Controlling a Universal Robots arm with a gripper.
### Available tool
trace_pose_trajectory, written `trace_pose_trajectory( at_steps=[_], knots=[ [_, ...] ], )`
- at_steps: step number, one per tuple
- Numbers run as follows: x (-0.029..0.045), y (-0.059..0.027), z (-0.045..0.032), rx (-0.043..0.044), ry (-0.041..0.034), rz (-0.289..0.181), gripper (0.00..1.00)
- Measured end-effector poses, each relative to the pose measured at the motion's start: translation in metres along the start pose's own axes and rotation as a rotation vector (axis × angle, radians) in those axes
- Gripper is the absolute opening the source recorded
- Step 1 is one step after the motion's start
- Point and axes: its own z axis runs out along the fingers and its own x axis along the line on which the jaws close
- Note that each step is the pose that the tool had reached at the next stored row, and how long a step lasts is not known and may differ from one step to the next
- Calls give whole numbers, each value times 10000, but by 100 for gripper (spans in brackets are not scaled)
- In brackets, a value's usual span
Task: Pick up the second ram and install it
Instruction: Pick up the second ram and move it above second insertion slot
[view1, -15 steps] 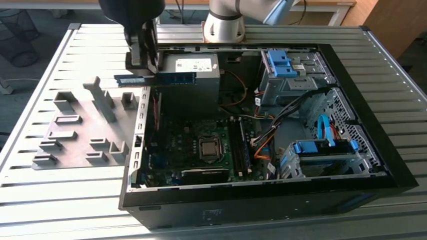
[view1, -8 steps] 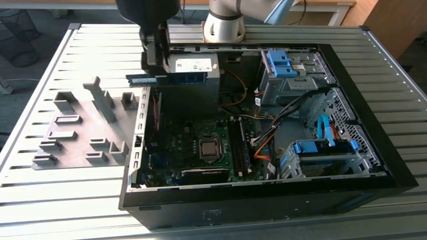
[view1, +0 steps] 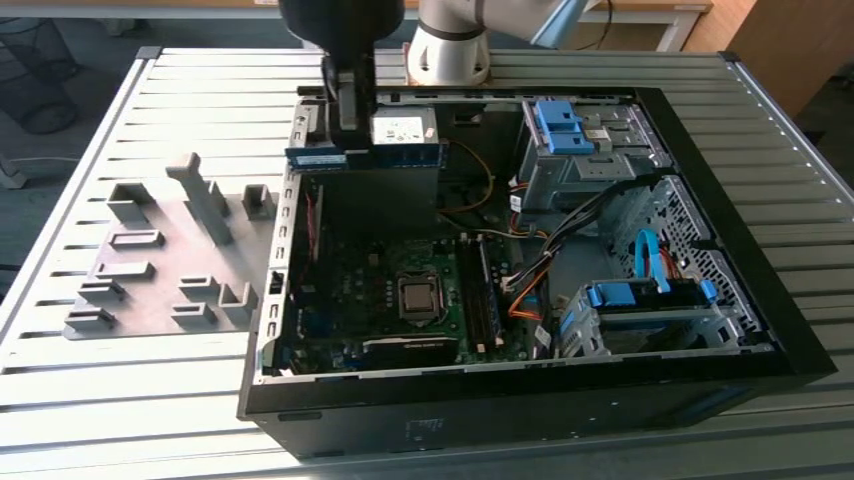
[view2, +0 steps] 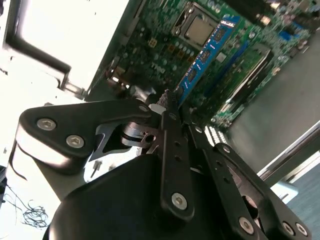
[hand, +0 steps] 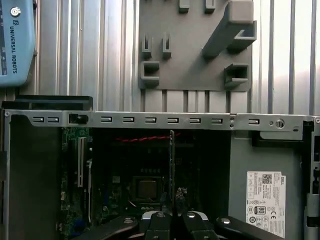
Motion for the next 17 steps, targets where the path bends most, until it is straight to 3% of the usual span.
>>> trace_pose_trajectory(
  at_steps=[17],
  knots=[
    [1,-540,1,0,0,0,14]
  ],
)
